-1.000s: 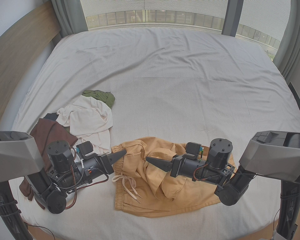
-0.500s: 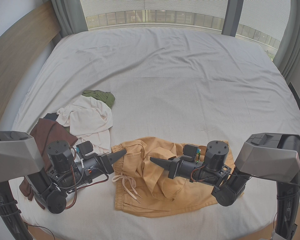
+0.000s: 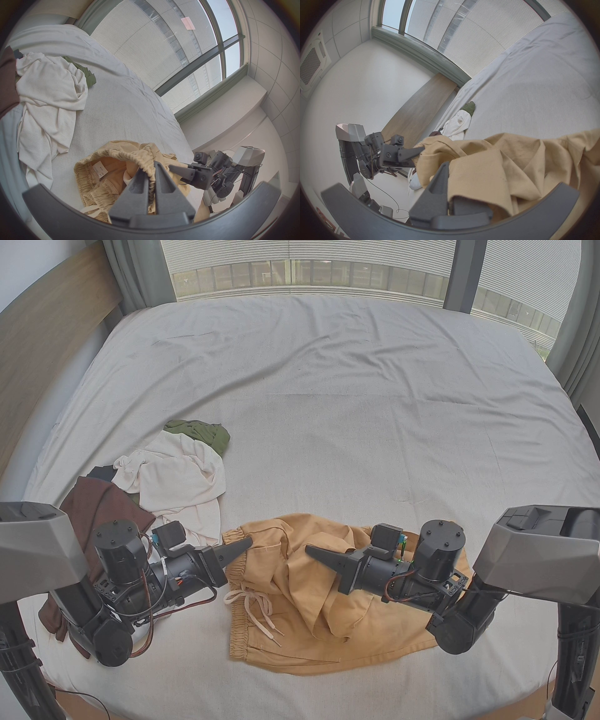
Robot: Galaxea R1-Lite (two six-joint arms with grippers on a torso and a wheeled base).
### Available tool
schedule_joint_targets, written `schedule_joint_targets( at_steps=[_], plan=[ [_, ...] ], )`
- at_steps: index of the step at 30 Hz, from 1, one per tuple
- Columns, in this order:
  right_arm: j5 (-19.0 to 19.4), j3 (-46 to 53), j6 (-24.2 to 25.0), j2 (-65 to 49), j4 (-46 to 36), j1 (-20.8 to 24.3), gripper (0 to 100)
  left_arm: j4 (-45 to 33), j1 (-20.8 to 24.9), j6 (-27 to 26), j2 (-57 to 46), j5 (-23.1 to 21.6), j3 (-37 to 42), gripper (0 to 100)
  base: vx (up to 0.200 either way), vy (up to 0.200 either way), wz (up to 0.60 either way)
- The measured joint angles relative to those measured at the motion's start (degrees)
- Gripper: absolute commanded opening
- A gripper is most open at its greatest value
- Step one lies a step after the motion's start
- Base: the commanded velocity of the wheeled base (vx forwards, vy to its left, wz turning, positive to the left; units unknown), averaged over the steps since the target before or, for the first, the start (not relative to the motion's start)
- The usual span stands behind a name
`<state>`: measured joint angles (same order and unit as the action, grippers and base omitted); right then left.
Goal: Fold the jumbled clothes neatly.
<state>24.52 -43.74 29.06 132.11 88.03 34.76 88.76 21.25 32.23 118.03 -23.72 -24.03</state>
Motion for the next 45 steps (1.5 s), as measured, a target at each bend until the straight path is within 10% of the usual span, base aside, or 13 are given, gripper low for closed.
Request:
schedule_joint_targets(
  at_steps=[45],
  plan=[
    [0.2,10.4,-1.5,-22.7,-2.4,-14.5,0,-0.2,-12.6,0.5,-9.4,-3.1,-9.4,0,0.0,0.0,0.0]
  ],
)
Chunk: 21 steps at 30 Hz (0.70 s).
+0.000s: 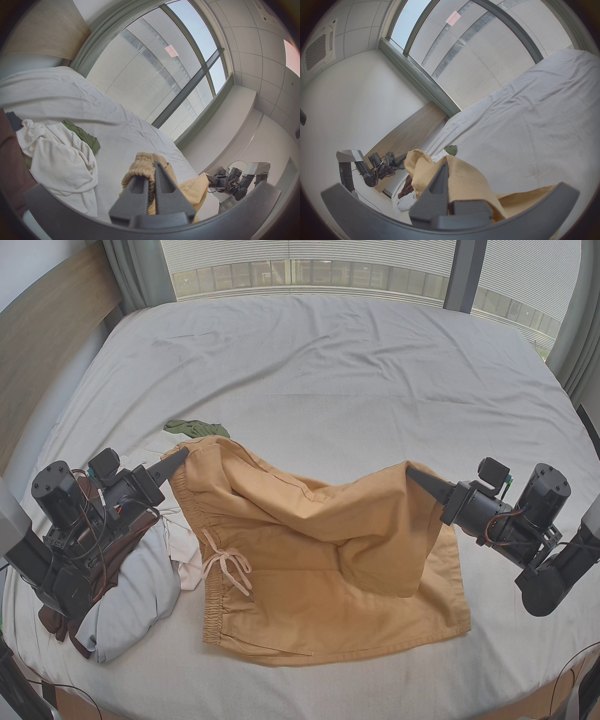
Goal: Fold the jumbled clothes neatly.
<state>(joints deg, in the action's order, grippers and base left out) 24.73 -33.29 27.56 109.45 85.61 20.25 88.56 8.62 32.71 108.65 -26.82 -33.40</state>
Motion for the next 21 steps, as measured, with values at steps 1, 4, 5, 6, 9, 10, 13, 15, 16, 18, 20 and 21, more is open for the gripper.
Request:
schedule_joint_targets(
  at_steps=[1,4,5,6,9,10,13,15,16,18,20,21],
  plan=[
    [0.0,-0.2,0.0,-0.1,-0.1,-0.5,0,0.0,-0.2,0.0,0.0,0.0,0.0,0,0.0,0.0,0.0],
    [0.0,-0.9,0.0,-0.2,-0.3,-1.5,0,0.0,-0.5,-0.1,-0.1,0.0,0.1,0,0.0,0.0,0.0],
    [0.0,-1.1,0.0,-0.3,-0.3,-2.0,0,0.0,-0.5,-0.1,-0.1,0.0,0.2,0,0.0,0.0,0.0],
    [0.0,-1.2,0.0,-0.4,-0.3,-2.4,0,0.1,-0.5,-0.1,-0.1,0.0,0.4,0,0.0,0.0,0.0],
    [0.0,-1.8,0.0,-0.5,-0.3,-3.2,0,0.1,-0.3,-0.2,-0.1,0.0,0.8,0,0.0,0.0,0.0],
    [0.1,-2.1,0.0,-0.5,-0.3,-3.6,0,0.1,-0.3,-0.3,-0.1,0.0,1.0,0,0.0,0.0,0.0],
    [0.0,-3.0,0.0,-0.6,-0.2,-4.6,0,0.1,-0.2,-0.5,-0.1,0.1,1.6,0,0.0,0.0,0.0],
    [0.0,-3.3,0.0,-0.6,-0.2,-4.9,0,0.1,-0.2,-0.5,-0.2,0.1,2.3,0,0.0,0.0,0.0],
    [0.0,-3.5,0.0,-0.6,-0.2,-5.1,0,0.1,-0.2,-0.5,-0.3,0.1,2.8,0,0.0,0.0,0.0],
    [0.0,-3.9,0.1,-0.5,-0.2,-5.4,0,0.1,-0.1,-0.5,-0.5,0.0,3.6,0,0.0,0.0,0.0],
    [0.0,-4.5,0.1,-0.5,-0.2,-5.7,0,0.1,0.0,-0.5,-0.8,-0.4,4.4,0,0.0,0.0,0.0],
    [0.0,-4.6,0.1,-0.5,-0.2,-5.8,0,0.1,0.1,-0.6,-0.8,-0.5,4.6,0,0.0,0.0,0.0]
  ],
)
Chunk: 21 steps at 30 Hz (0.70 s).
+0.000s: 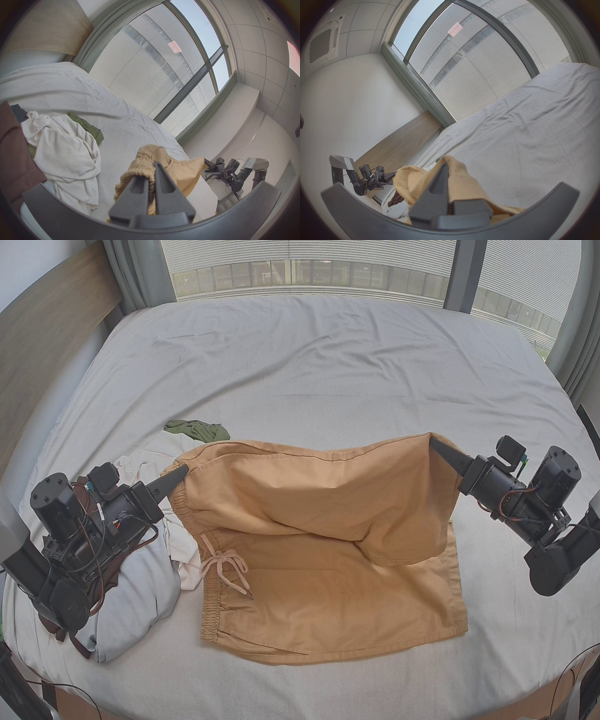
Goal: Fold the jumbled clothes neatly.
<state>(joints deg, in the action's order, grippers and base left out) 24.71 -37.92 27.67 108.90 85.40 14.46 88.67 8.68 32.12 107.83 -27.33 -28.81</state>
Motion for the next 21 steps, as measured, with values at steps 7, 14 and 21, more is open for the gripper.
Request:
schedule_joint_targets(
  at_steps=[7,14,21],
  plan=[
    [0.2,-1.1,0.3,0.0,0.3,-1.8,0,0.1,0.1,-2.0,-0.2,-1.5,1.5,0,0.0,0.0,0.0],
    [0.3,-1.6,0.4,-0.8,0.1,-2.6,0,0.0,0.0,-3.5,0.0,-1.9,1.7,0,0.0,0.0,0.0],
    [1.4,-1.6,1.3,-3.0,-0.1,-3.5,0,0.1,-0.3,-3.4,0.1,-1.9,1.2,0,0.0,0.0,0.0]
  ],
)
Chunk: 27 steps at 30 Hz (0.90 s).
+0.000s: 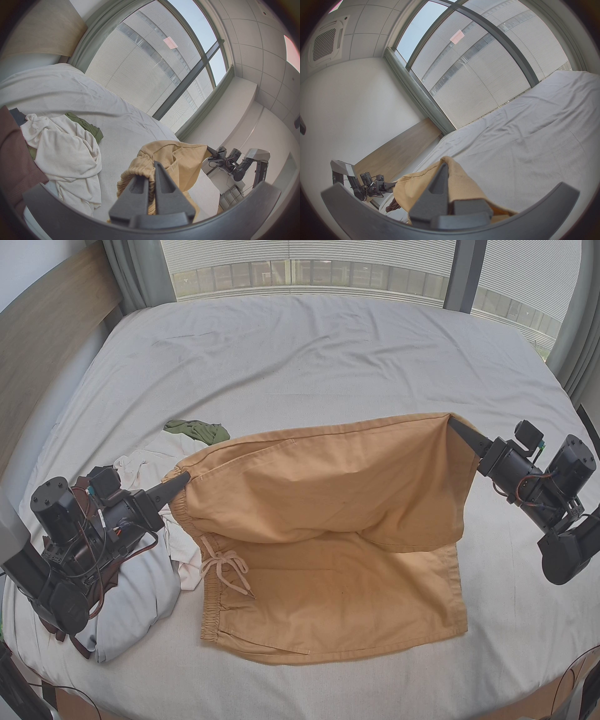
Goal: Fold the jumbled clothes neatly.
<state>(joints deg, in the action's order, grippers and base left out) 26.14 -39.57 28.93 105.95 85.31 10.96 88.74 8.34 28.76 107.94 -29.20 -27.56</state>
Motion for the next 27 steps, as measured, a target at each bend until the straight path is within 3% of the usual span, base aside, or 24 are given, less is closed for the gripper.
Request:
schedule_joint_targets(
  at_steps=[10,27],
  plan=[
    [4.4,0.4,2.0,-2.4,0.2,-3.7,0,0.0,-0.5,0.2,-0.1,0.0,0.3,0,0.0,0.0,0.0],
    [5.1,0.6,2.1,-2.8,0.1,-6.1,0,0.0,-1.7,0.2,0.1,-0.1,0.3,0,0.0,0.0,0.0]
  ],
)
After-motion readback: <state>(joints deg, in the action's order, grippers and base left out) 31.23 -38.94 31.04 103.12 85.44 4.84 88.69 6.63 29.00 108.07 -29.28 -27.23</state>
